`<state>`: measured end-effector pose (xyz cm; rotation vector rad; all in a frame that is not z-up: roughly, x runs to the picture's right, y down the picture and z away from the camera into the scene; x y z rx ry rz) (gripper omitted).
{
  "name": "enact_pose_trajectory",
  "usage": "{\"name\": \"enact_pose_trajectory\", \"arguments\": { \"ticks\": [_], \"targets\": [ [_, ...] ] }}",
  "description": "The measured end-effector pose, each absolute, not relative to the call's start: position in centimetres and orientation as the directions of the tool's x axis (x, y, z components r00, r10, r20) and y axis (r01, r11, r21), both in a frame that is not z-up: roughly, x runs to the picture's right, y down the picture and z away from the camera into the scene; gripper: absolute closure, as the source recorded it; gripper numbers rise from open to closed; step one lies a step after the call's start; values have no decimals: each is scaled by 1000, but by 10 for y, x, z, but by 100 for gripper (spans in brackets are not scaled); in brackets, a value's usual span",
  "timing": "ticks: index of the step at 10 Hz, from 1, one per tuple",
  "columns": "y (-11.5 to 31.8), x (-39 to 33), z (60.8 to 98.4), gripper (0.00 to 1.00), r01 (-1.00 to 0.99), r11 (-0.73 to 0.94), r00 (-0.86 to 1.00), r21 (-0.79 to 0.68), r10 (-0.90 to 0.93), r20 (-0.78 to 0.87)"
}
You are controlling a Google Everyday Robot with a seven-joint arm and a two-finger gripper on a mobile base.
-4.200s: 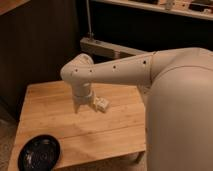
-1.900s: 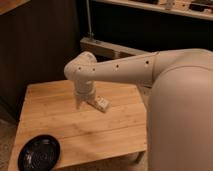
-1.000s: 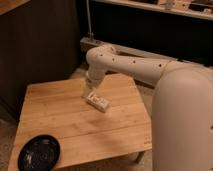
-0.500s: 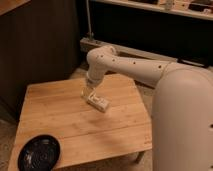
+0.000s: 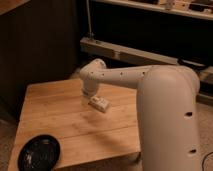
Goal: Place the bottle in the ceramic bowl
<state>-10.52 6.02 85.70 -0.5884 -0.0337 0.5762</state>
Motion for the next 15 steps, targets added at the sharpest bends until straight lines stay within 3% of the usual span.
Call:
{"name": "enact_pose_trajectory", "arguments": {
  "ticks": [7,13,15],
  "targets": [
    [34,-83,878,35,-502,748,858,-435,496,-137],
    [66,-77,913,35,-504,719,858,-480,481,-179],
    [71,-75,918,45,-511,696,852,-505,490,-187]
  ]
}}
